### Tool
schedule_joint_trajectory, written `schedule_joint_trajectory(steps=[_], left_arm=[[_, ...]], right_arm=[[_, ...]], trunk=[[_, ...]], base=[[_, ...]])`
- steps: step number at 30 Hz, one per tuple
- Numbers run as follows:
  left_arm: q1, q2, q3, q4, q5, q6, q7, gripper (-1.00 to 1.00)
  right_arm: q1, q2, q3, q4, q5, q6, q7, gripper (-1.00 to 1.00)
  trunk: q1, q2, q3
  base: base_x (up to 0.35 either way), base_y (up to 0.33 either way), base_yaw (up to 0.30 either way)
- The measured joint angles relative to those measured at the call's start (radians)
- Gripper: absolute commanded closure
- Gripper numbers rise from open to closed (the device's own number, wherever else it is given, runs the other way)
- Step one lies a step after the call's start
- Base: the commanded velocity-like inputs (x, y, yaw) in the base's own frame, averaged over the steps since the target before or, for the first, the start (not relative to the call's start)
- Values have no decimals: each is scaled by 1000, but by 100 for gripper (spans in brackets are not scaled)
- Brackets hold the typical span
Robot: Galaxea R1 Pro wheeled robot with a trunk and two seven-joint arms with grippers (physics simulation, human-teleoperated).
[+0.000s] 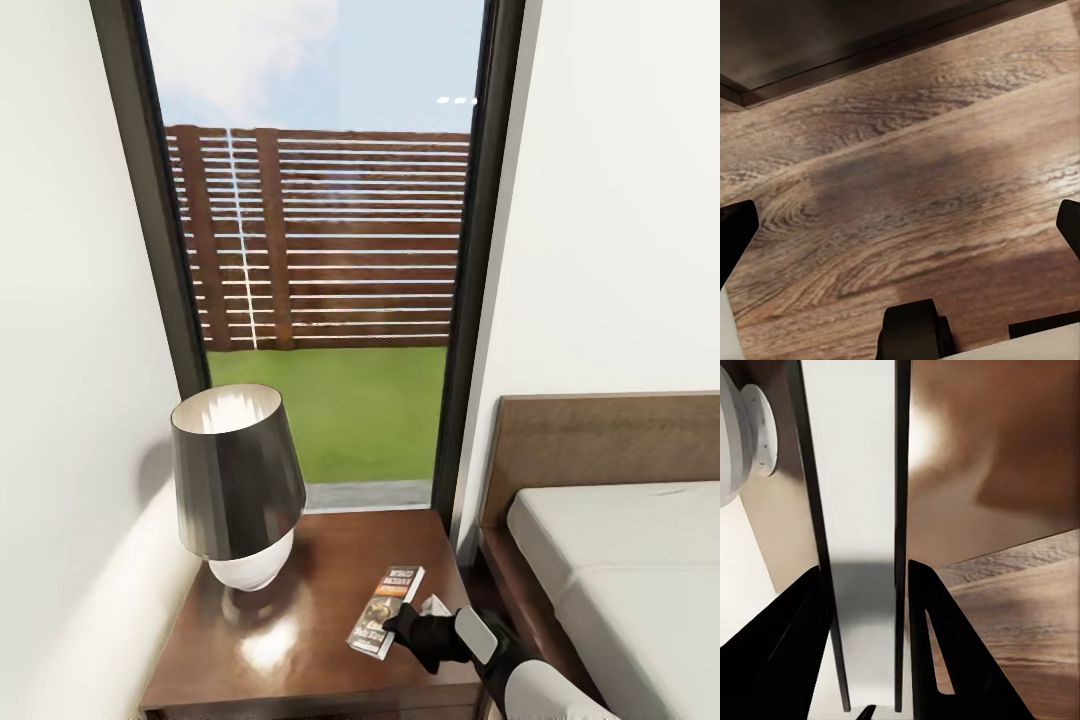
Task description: In the bedroom, move the book from the bed onto either nightstand, and place the two sandals side by side next to the bed.
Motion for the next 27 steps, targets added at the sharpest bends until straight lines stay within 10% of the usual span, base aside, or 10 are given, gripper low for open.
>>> schedule_joint_trajectory(steps=[27], left_arm=[[0,0,0,0,-1,0,0,-100]], right_arm=[[-14,-2,-3,0,-16,2,-25,100]], trunk=[[19,-35,-16]], base=[[0,0,0]])
